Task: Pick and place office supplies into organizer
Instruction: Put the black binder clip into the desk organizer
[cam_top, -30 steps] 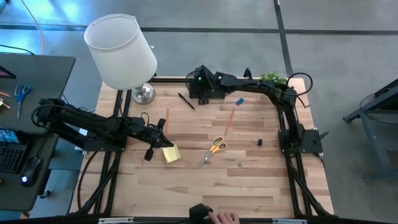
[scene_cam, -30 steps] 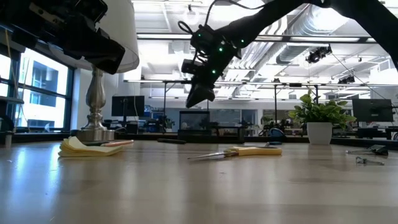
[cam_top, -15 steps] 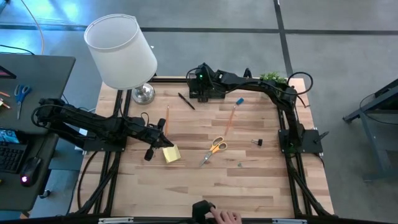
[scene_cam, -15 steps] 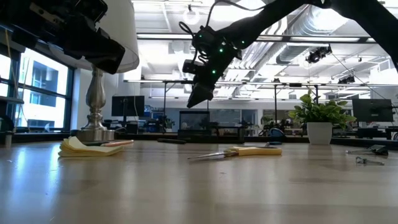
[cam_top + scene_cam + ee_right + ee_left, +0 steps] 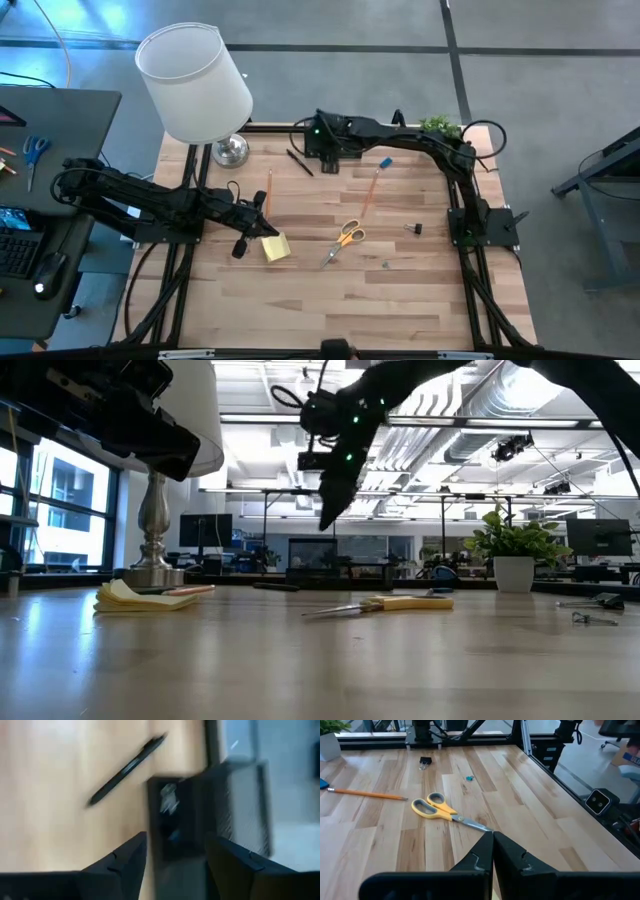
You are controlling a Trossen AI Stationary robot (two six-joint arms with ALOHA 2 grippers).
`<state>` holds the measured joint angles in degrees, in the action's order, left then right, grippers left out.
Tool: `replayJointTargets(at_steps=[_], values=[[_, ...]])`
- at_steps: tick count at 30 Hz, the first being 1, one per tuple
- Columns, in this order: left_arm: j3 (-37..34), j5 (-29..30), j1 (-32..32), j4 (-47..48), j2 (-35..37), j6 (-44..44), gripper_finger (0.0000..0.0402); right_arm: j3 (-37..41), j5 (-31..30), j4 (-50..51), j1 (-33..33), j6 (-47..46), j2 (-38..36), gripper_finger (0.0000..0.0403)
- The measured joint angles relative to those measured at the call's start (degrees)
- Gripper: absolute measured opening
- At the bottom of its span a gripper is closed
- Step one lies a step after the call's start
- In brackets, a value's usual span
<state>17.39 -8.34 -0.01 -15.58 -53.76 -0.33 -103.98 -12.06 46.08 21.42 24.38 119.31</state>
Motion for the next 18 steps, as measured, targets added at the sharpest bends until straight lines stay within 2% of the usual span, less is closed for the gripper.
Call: replayJointTargets(at_steps=[4, 7, 11, 18], values=[[0.0, 0.0, 0.0, 1.0, 0.0, -0.1, 0.0001, -2.6, 6.0, 19.4, -0.6, -8.6, -0.1, 0.0178], [0.0, 0.0, 0.0, 1.2, 0.0, -1.0, 0.0001, -2.5, 11.4, 30.3, -0.9, -16.1, -0.1, 0.0170], [0.0, 0.0, 0.0, 1.2, 0.0, -1.4, 0.0001, 1.5, 15.1, 34.4, -3.8, -19.7, -0.4, 0.0163], [0.0, 0.1, 0.0, 1.2, 0.0, -1.6, 0.0001, 8.7, 14.9, 33.9, -10.0, -22.8, -1.7, 0.0144]])
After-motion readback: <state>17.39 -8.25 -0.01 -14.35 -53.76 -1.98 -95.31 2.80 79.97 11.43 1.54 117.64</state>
